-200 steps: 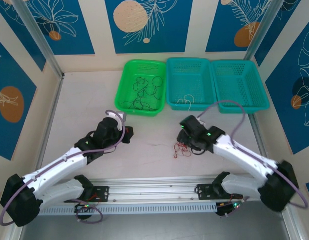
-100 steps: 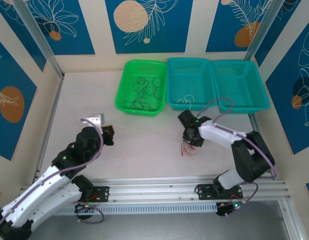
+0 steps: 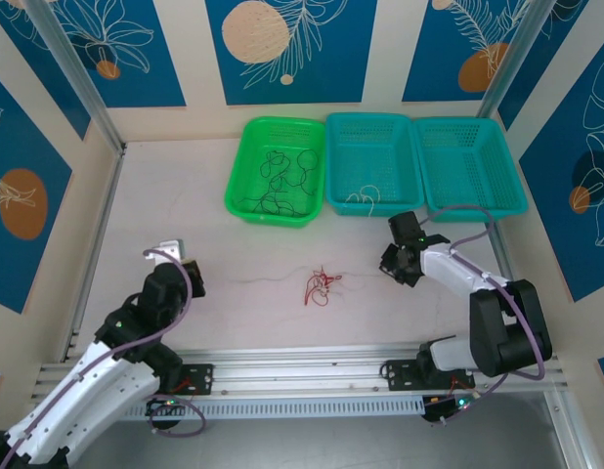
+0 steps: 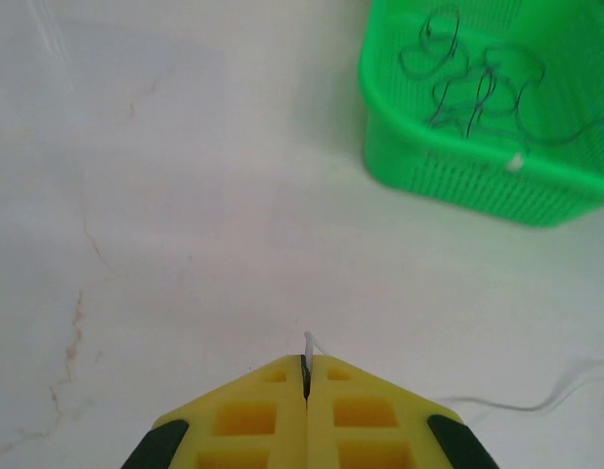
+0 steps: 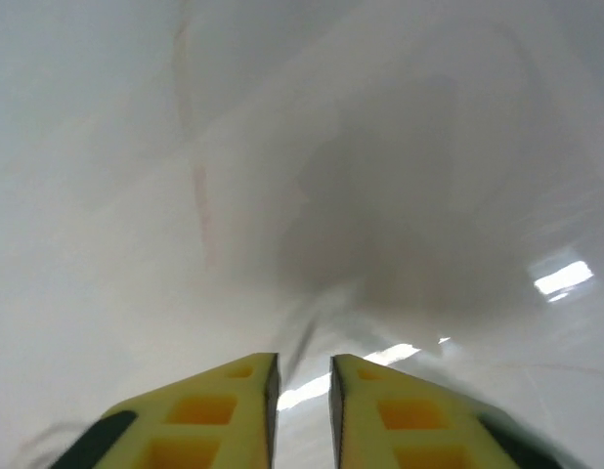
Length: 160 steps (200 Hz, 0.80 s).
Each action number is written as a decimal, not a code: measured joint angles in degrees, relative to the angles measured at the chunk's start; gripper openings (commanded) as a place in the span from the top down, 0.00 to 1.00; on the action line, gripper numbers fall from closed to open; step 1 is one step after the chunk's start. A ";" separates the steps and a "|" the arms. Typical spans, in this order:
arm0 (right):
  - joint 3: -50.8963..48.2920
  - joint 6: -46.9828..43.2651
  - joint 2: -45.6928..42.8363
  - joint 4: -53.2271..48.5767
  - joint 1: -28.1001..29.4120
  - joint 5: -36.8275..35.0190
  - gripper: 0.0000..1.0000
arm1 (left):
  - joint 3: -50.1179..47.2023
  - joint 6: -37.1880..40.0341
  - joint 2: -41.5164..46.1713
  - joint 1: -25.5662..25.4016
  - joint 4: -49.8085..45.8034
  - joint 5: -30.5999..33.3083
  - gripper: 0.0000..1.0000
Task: Untangle the cables
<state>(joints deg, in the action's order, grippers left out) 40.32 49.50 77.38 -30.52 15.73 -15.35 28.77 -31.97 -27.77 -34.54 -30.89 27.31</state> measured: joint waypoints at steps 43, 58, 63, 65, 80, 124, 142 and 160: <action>6.47 0.96 -1.33 -1.55 18.21 -2.71 0.42 | -0.57 -0.72 -0.31 0.00 1.77 -1.62 1.00; 9.49 1.40 -1.01 -2.03 23.98 -4.39 0.33 | -0.57 -0.72 -0.46 0.00 2.27 -1.88 1.00; 10.49 1.86 -0.52 -2.16 25.42 -4.85 0.29 | -0.57 -0.72 -0.52 0.00 2.36 -2.03 1.00; 10.95 1.53 -0.31 -2.29 25.94 -5.11 0.29 | -0.57 -0.72 -0.55 0.00 2.40 -2.03 1.00; 14.29 1.88 3.17 -2.82 28.76 -6.60 0.27 | -0.57 -0.70 -0.55 0.04 2.64 -2.10 1.00; 23.65 2.60 19.67 -5.90 34.29 -9.42 0.32 | -0.57 -0.55 -0.04 0.04 2.49 -1.44 1.00; 24.59 3.98 23.39 -8.09 35.06 -11.52 0.46 | -0.55 -0.46 0.81 0.07 1.64 -0.04 1.00; 23.28 5.46 23.69 -10.25 33.27 -13.88 0.60 | -0.37 0.15 2.03 0.11 -0.07 2.03 1.00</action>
<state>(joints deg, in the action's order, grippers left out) 63.59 54.96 101.08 -40.77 48.99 -29.23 28.40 -31.81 -25.74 -34.44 -30.96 29.34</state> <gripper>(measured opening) 0.459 0.037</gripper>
